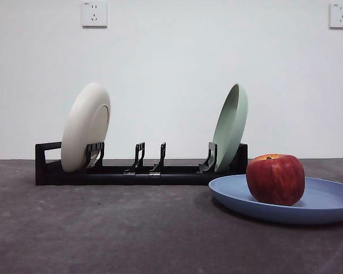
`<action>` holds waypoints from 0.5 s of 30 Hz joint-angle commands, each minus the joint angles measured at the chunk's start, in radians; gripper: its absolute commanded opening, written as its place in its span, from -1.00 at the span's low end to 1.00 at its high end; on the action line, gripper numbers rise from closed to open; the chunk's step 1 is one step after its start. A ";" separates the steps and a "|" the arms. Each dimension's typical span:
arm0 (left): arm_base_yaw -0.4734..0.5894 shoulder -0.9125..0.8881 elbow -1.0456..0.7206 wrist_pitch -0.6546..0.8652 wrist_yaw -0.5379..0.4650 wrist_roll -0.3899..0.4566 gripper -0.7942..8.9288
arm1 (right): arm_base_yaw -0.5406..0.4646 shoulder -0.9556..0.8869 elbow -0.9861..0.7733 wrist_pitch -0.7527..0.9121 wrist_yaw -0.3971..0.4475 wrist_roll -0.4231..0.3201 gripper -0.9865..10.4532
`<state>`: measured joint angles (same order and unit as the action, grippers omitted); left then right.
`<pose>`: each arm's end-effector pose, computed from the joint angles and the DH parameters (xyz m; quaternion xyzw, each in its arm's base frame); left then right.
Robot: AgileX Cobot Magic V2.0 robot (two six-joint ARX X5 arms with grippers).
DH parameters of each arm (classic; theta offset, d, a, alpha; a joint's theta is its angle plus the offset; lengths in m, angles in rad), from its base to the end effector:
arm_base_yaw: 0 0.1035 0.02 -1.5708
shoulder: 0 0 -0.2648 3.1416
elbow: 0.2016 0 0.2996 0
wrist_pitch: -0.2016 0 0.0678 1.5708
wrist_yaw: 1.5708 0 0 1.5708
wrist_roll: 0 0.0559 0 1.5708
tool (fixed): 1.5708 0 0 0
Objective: Take the blue plate from the plate rack,put the plate on the table,take the apple from the table,put the apple in the plate
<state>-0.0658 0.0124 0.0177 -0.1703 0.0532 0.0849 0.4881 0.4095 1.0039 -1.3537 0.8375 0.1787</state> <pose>0.1698 -0.0142 0.1480 0.0427 0.0798 -0.0627 0.9939 0.0751 -0.0071 0.3506 -0.1455 0.2766 -0.1869 0.9314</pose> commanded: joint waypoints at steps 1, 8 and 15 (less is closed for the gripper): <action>0.002 0.002 -0.010 0.007 0.003 -0.003 -0.58 | -0.084 -0.039 -0.043 0.143 -0.030 -0.004 -0.83; 0.002 0.003 -0.010 0.007 0.003 -0.003 -0.58 | -0.344 -0.212 -0.393 0.822 -0.572 -0.222 -0.83; 0.002 0.003 -0.010 0.007 0.003 -0.003 -0.58 | -0.489 -0.267 -0.750 1.200 -0.875 -0.185 -0.83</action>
<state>-0.0658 0.0158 0.0177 -0.1703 0.0547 0.0849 0.0032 0.1474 0.2977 -0.2020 -0.0265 -0.0200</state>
